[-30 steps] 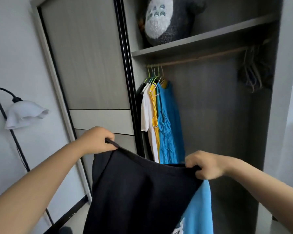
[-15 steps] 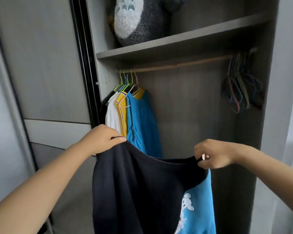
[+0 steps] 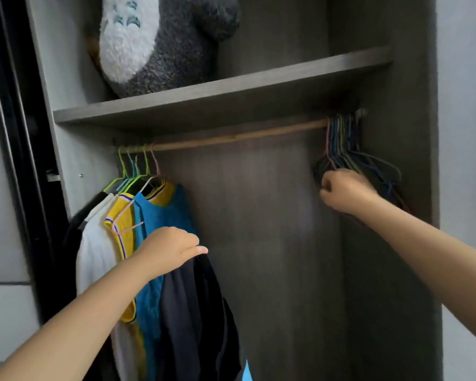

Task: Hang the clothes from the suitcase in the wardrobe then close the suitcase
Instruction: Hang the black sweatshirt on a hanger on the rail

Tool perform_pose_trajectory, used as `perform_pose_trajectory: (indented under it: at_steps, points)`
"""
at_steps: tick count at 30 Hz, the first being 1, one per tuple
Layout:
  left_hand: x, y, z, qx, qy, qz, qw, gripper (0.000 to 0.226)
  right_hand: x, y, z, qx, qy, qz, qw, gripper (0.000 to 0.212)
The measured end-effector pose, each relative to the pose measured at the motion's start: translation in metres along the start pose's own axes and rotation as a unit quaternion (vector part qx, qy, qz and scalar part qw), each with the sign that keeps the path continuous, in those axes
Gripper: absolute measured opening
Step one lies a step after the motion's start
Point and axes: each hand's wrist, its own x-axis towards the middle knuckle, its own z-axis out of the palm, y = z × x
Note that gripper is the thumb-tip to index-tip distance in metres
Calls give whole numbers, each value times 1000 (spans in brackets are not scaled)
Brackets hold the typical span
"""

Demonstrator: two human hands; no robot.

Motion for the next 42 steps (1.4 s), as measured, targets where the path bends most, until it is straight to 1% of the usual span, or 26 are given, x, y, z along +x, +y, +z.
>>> perform_pose_trajectory:
  at_steps: [3,6,9,13,18,26,28,31,33,35,36,37,38,39,40,41,42]
  points:
    - [31,-19,16,35,-5,33,999,49,29,0,8,-50,7,79,996,30]
    - [59,-36,35,22,9,59,998,49,47,0,18,-67,8,147,987,32]
    - [77,-48,50,-12,16,70,997,49,56,6,25,-87,18,180,980,32]
    - [94,-54,64,-46,4,85,995,48,64,12,30,-86,15,216,972,28]
    - [107,-57,73,-54,-16,91,994,47,69,7,28,-112,37,199,973,29]
    - [121,-59,76,-88,3,82,993,48,76,-12,33,-56,51,176,982,30]
    - [124,-56,73,-99,12,75,992,48,80,-18,36,-33,72,164,983,29]
    - [124,-53,68,-102,13,64,993,48,76,-31,45,28,78,152,985,27]
    - [124,-56,65,-103,14,57,993,47,65,-36,57,55,102,115,987,24]
    - [120,-59,62,-87,6,50,995,47,50,-35,72,97,145,68,982,21]
    - [115,-61,61,-77,0,42,996,47,42,-32,86,145,161,51,975,18]
    - [112,-61,58,-68,2,41,997,47,32,-28,101,223,161,44,961,17]
    - [108,-61,55,-57,7,37,998,47,20,-26,120,324,140,42,935,24]
    - [100,-60,52,-48,13,29,998,47,5,-25,141,434,107,51,893,34]
    - [94,-60,46,-44,22,22,999,47,-10,-23,163,522,76,82,846,40]
    - [87,-60,42,-41,26,14,999,48,-23,-21,184,580,41,122,804,44]
    - [81,-60,37,-36,27,8,999,48,-33,-20,203,615,8,160,772,46]
